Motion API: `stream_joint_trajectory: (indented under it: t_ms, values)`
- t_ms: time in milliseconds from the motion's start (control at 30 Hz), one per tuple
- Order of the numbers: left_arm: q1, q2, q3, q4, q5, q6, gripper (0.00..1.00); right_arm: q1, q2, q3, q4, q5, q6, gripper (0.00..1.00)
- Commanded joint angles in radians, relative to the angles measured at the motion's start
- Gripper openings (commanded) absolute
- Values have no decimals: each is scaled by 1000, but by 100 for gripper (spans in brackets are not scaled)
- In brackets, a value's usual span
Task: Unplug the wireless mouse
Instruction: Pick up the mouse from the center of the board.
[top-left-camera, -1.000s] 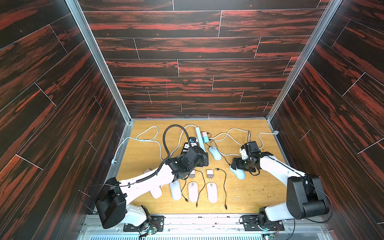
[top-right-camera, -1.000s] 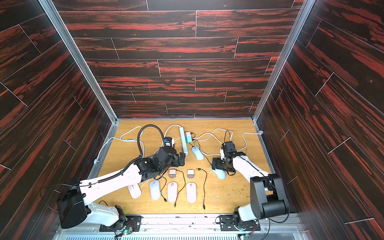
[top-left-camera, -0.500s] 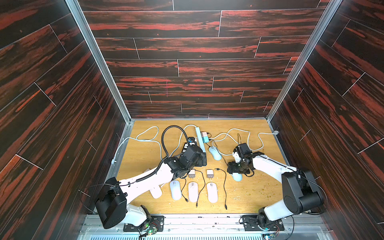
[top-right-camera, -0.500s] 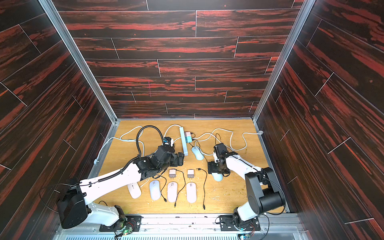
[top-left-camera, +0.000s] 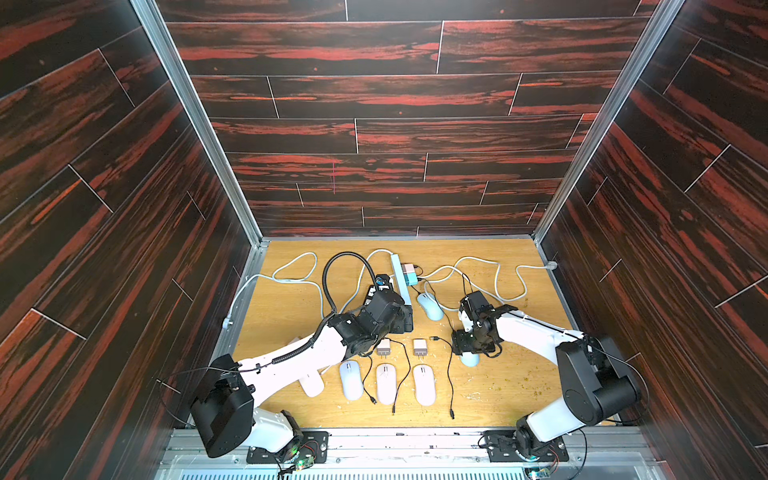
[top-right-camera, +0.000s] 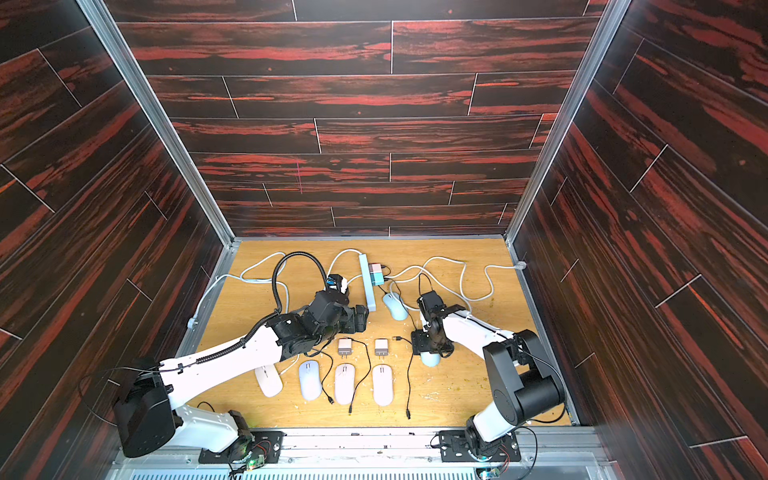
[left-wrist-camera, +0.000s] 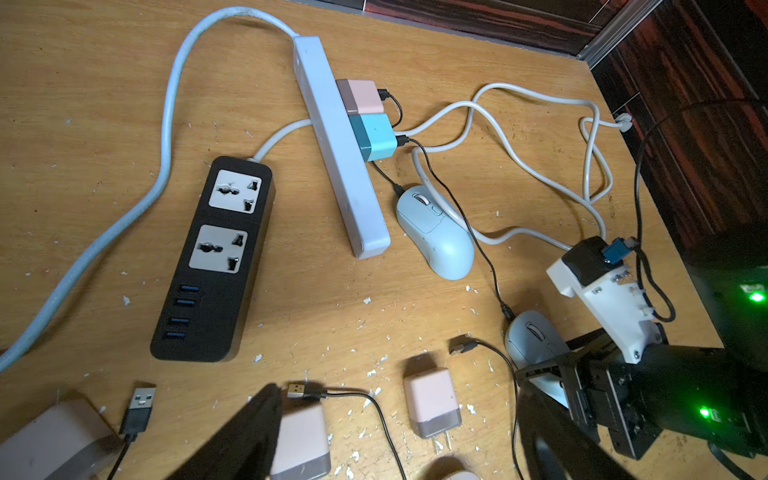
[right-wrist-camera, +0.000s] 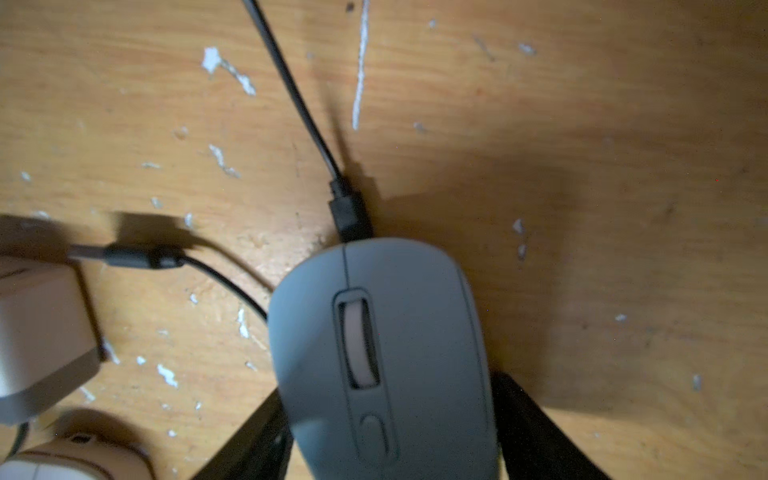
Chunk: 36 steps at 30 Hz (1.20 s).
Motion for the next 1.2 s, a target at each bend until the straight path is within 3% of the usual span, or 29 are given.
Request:
stream_joint_trajectory:
  t_ms: [0, 367, 767, 1167]
  values:
    - [8, -2, -6, 4, 4, -4, 89, 16, 27, 24, -45, -1, 25, 73]
    - [9, -1, -12, 2, 2, -12, 88, 32, 64, 33, -68, 34, 54, 68]
    - [11, 7, -15, 29, 20, -24, 88, 34, -21, 12, -68, 11, 61, 72]
    - [12, 11, -15, 25, 20, -26, 88, 34, 40, 20, -87, 34, 90, 70]
